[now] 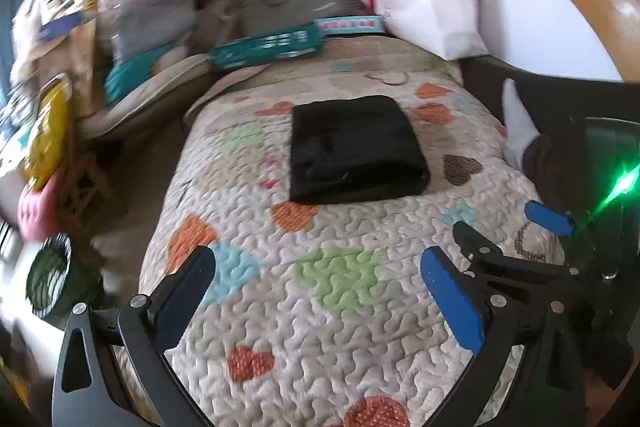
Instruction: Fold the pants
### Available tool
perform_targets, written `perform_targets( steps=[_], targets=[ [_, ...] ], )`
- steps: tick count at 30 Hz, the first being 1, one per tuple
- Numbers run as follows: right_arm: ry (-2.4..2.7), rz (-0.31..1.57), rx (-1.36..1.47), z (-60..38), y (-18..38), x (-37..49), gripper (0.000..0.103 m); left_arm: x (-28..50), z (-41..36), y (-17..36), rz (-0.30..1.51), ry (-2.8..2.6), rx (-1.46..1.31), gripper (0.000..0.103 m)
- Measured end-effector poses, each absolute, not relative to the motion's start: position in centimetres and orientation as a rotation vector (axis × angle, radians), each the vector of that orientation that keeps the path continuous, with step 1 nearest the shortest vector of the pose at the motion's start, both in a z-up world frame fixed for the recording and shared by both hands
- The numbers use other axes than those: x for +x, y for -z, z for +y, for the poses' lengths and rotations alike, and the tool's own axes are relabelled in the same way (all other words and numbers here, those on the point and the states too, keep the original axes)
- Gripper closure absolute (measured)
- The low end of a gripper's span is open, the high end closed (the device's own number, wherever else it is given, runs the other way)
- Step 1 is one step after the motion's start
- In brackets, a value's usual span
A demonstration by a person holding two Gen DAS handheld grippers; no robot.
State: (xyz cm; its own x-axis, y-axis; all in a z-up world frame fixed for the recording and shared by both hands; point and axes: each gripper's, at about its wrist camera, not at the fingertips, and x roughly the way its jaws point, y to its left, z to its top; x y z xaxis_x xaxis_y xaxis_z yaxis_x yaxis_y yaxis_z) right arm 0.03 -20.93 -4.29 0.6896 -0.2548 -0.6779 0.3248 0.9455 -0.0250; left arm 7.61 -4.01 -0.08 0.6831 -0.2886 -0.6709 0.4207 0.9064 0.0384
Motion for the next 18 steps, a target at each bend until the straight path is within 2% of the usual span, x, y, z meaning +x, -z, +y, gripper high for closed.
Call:
perform_targets(
  steps=[10,18],
  targets=[
    [0.397,0.790,0.104,-21.7,5.4,1.3,0.014,12.7,-5.6,2.3,0.792,0.572,0.180,0.001],
    [0.446,0.863,0.037,-22.2,5.2,5.1,0.012,18.0,-4.4,4.7,0.895,0.604,0.044,0.001]
  ],
)
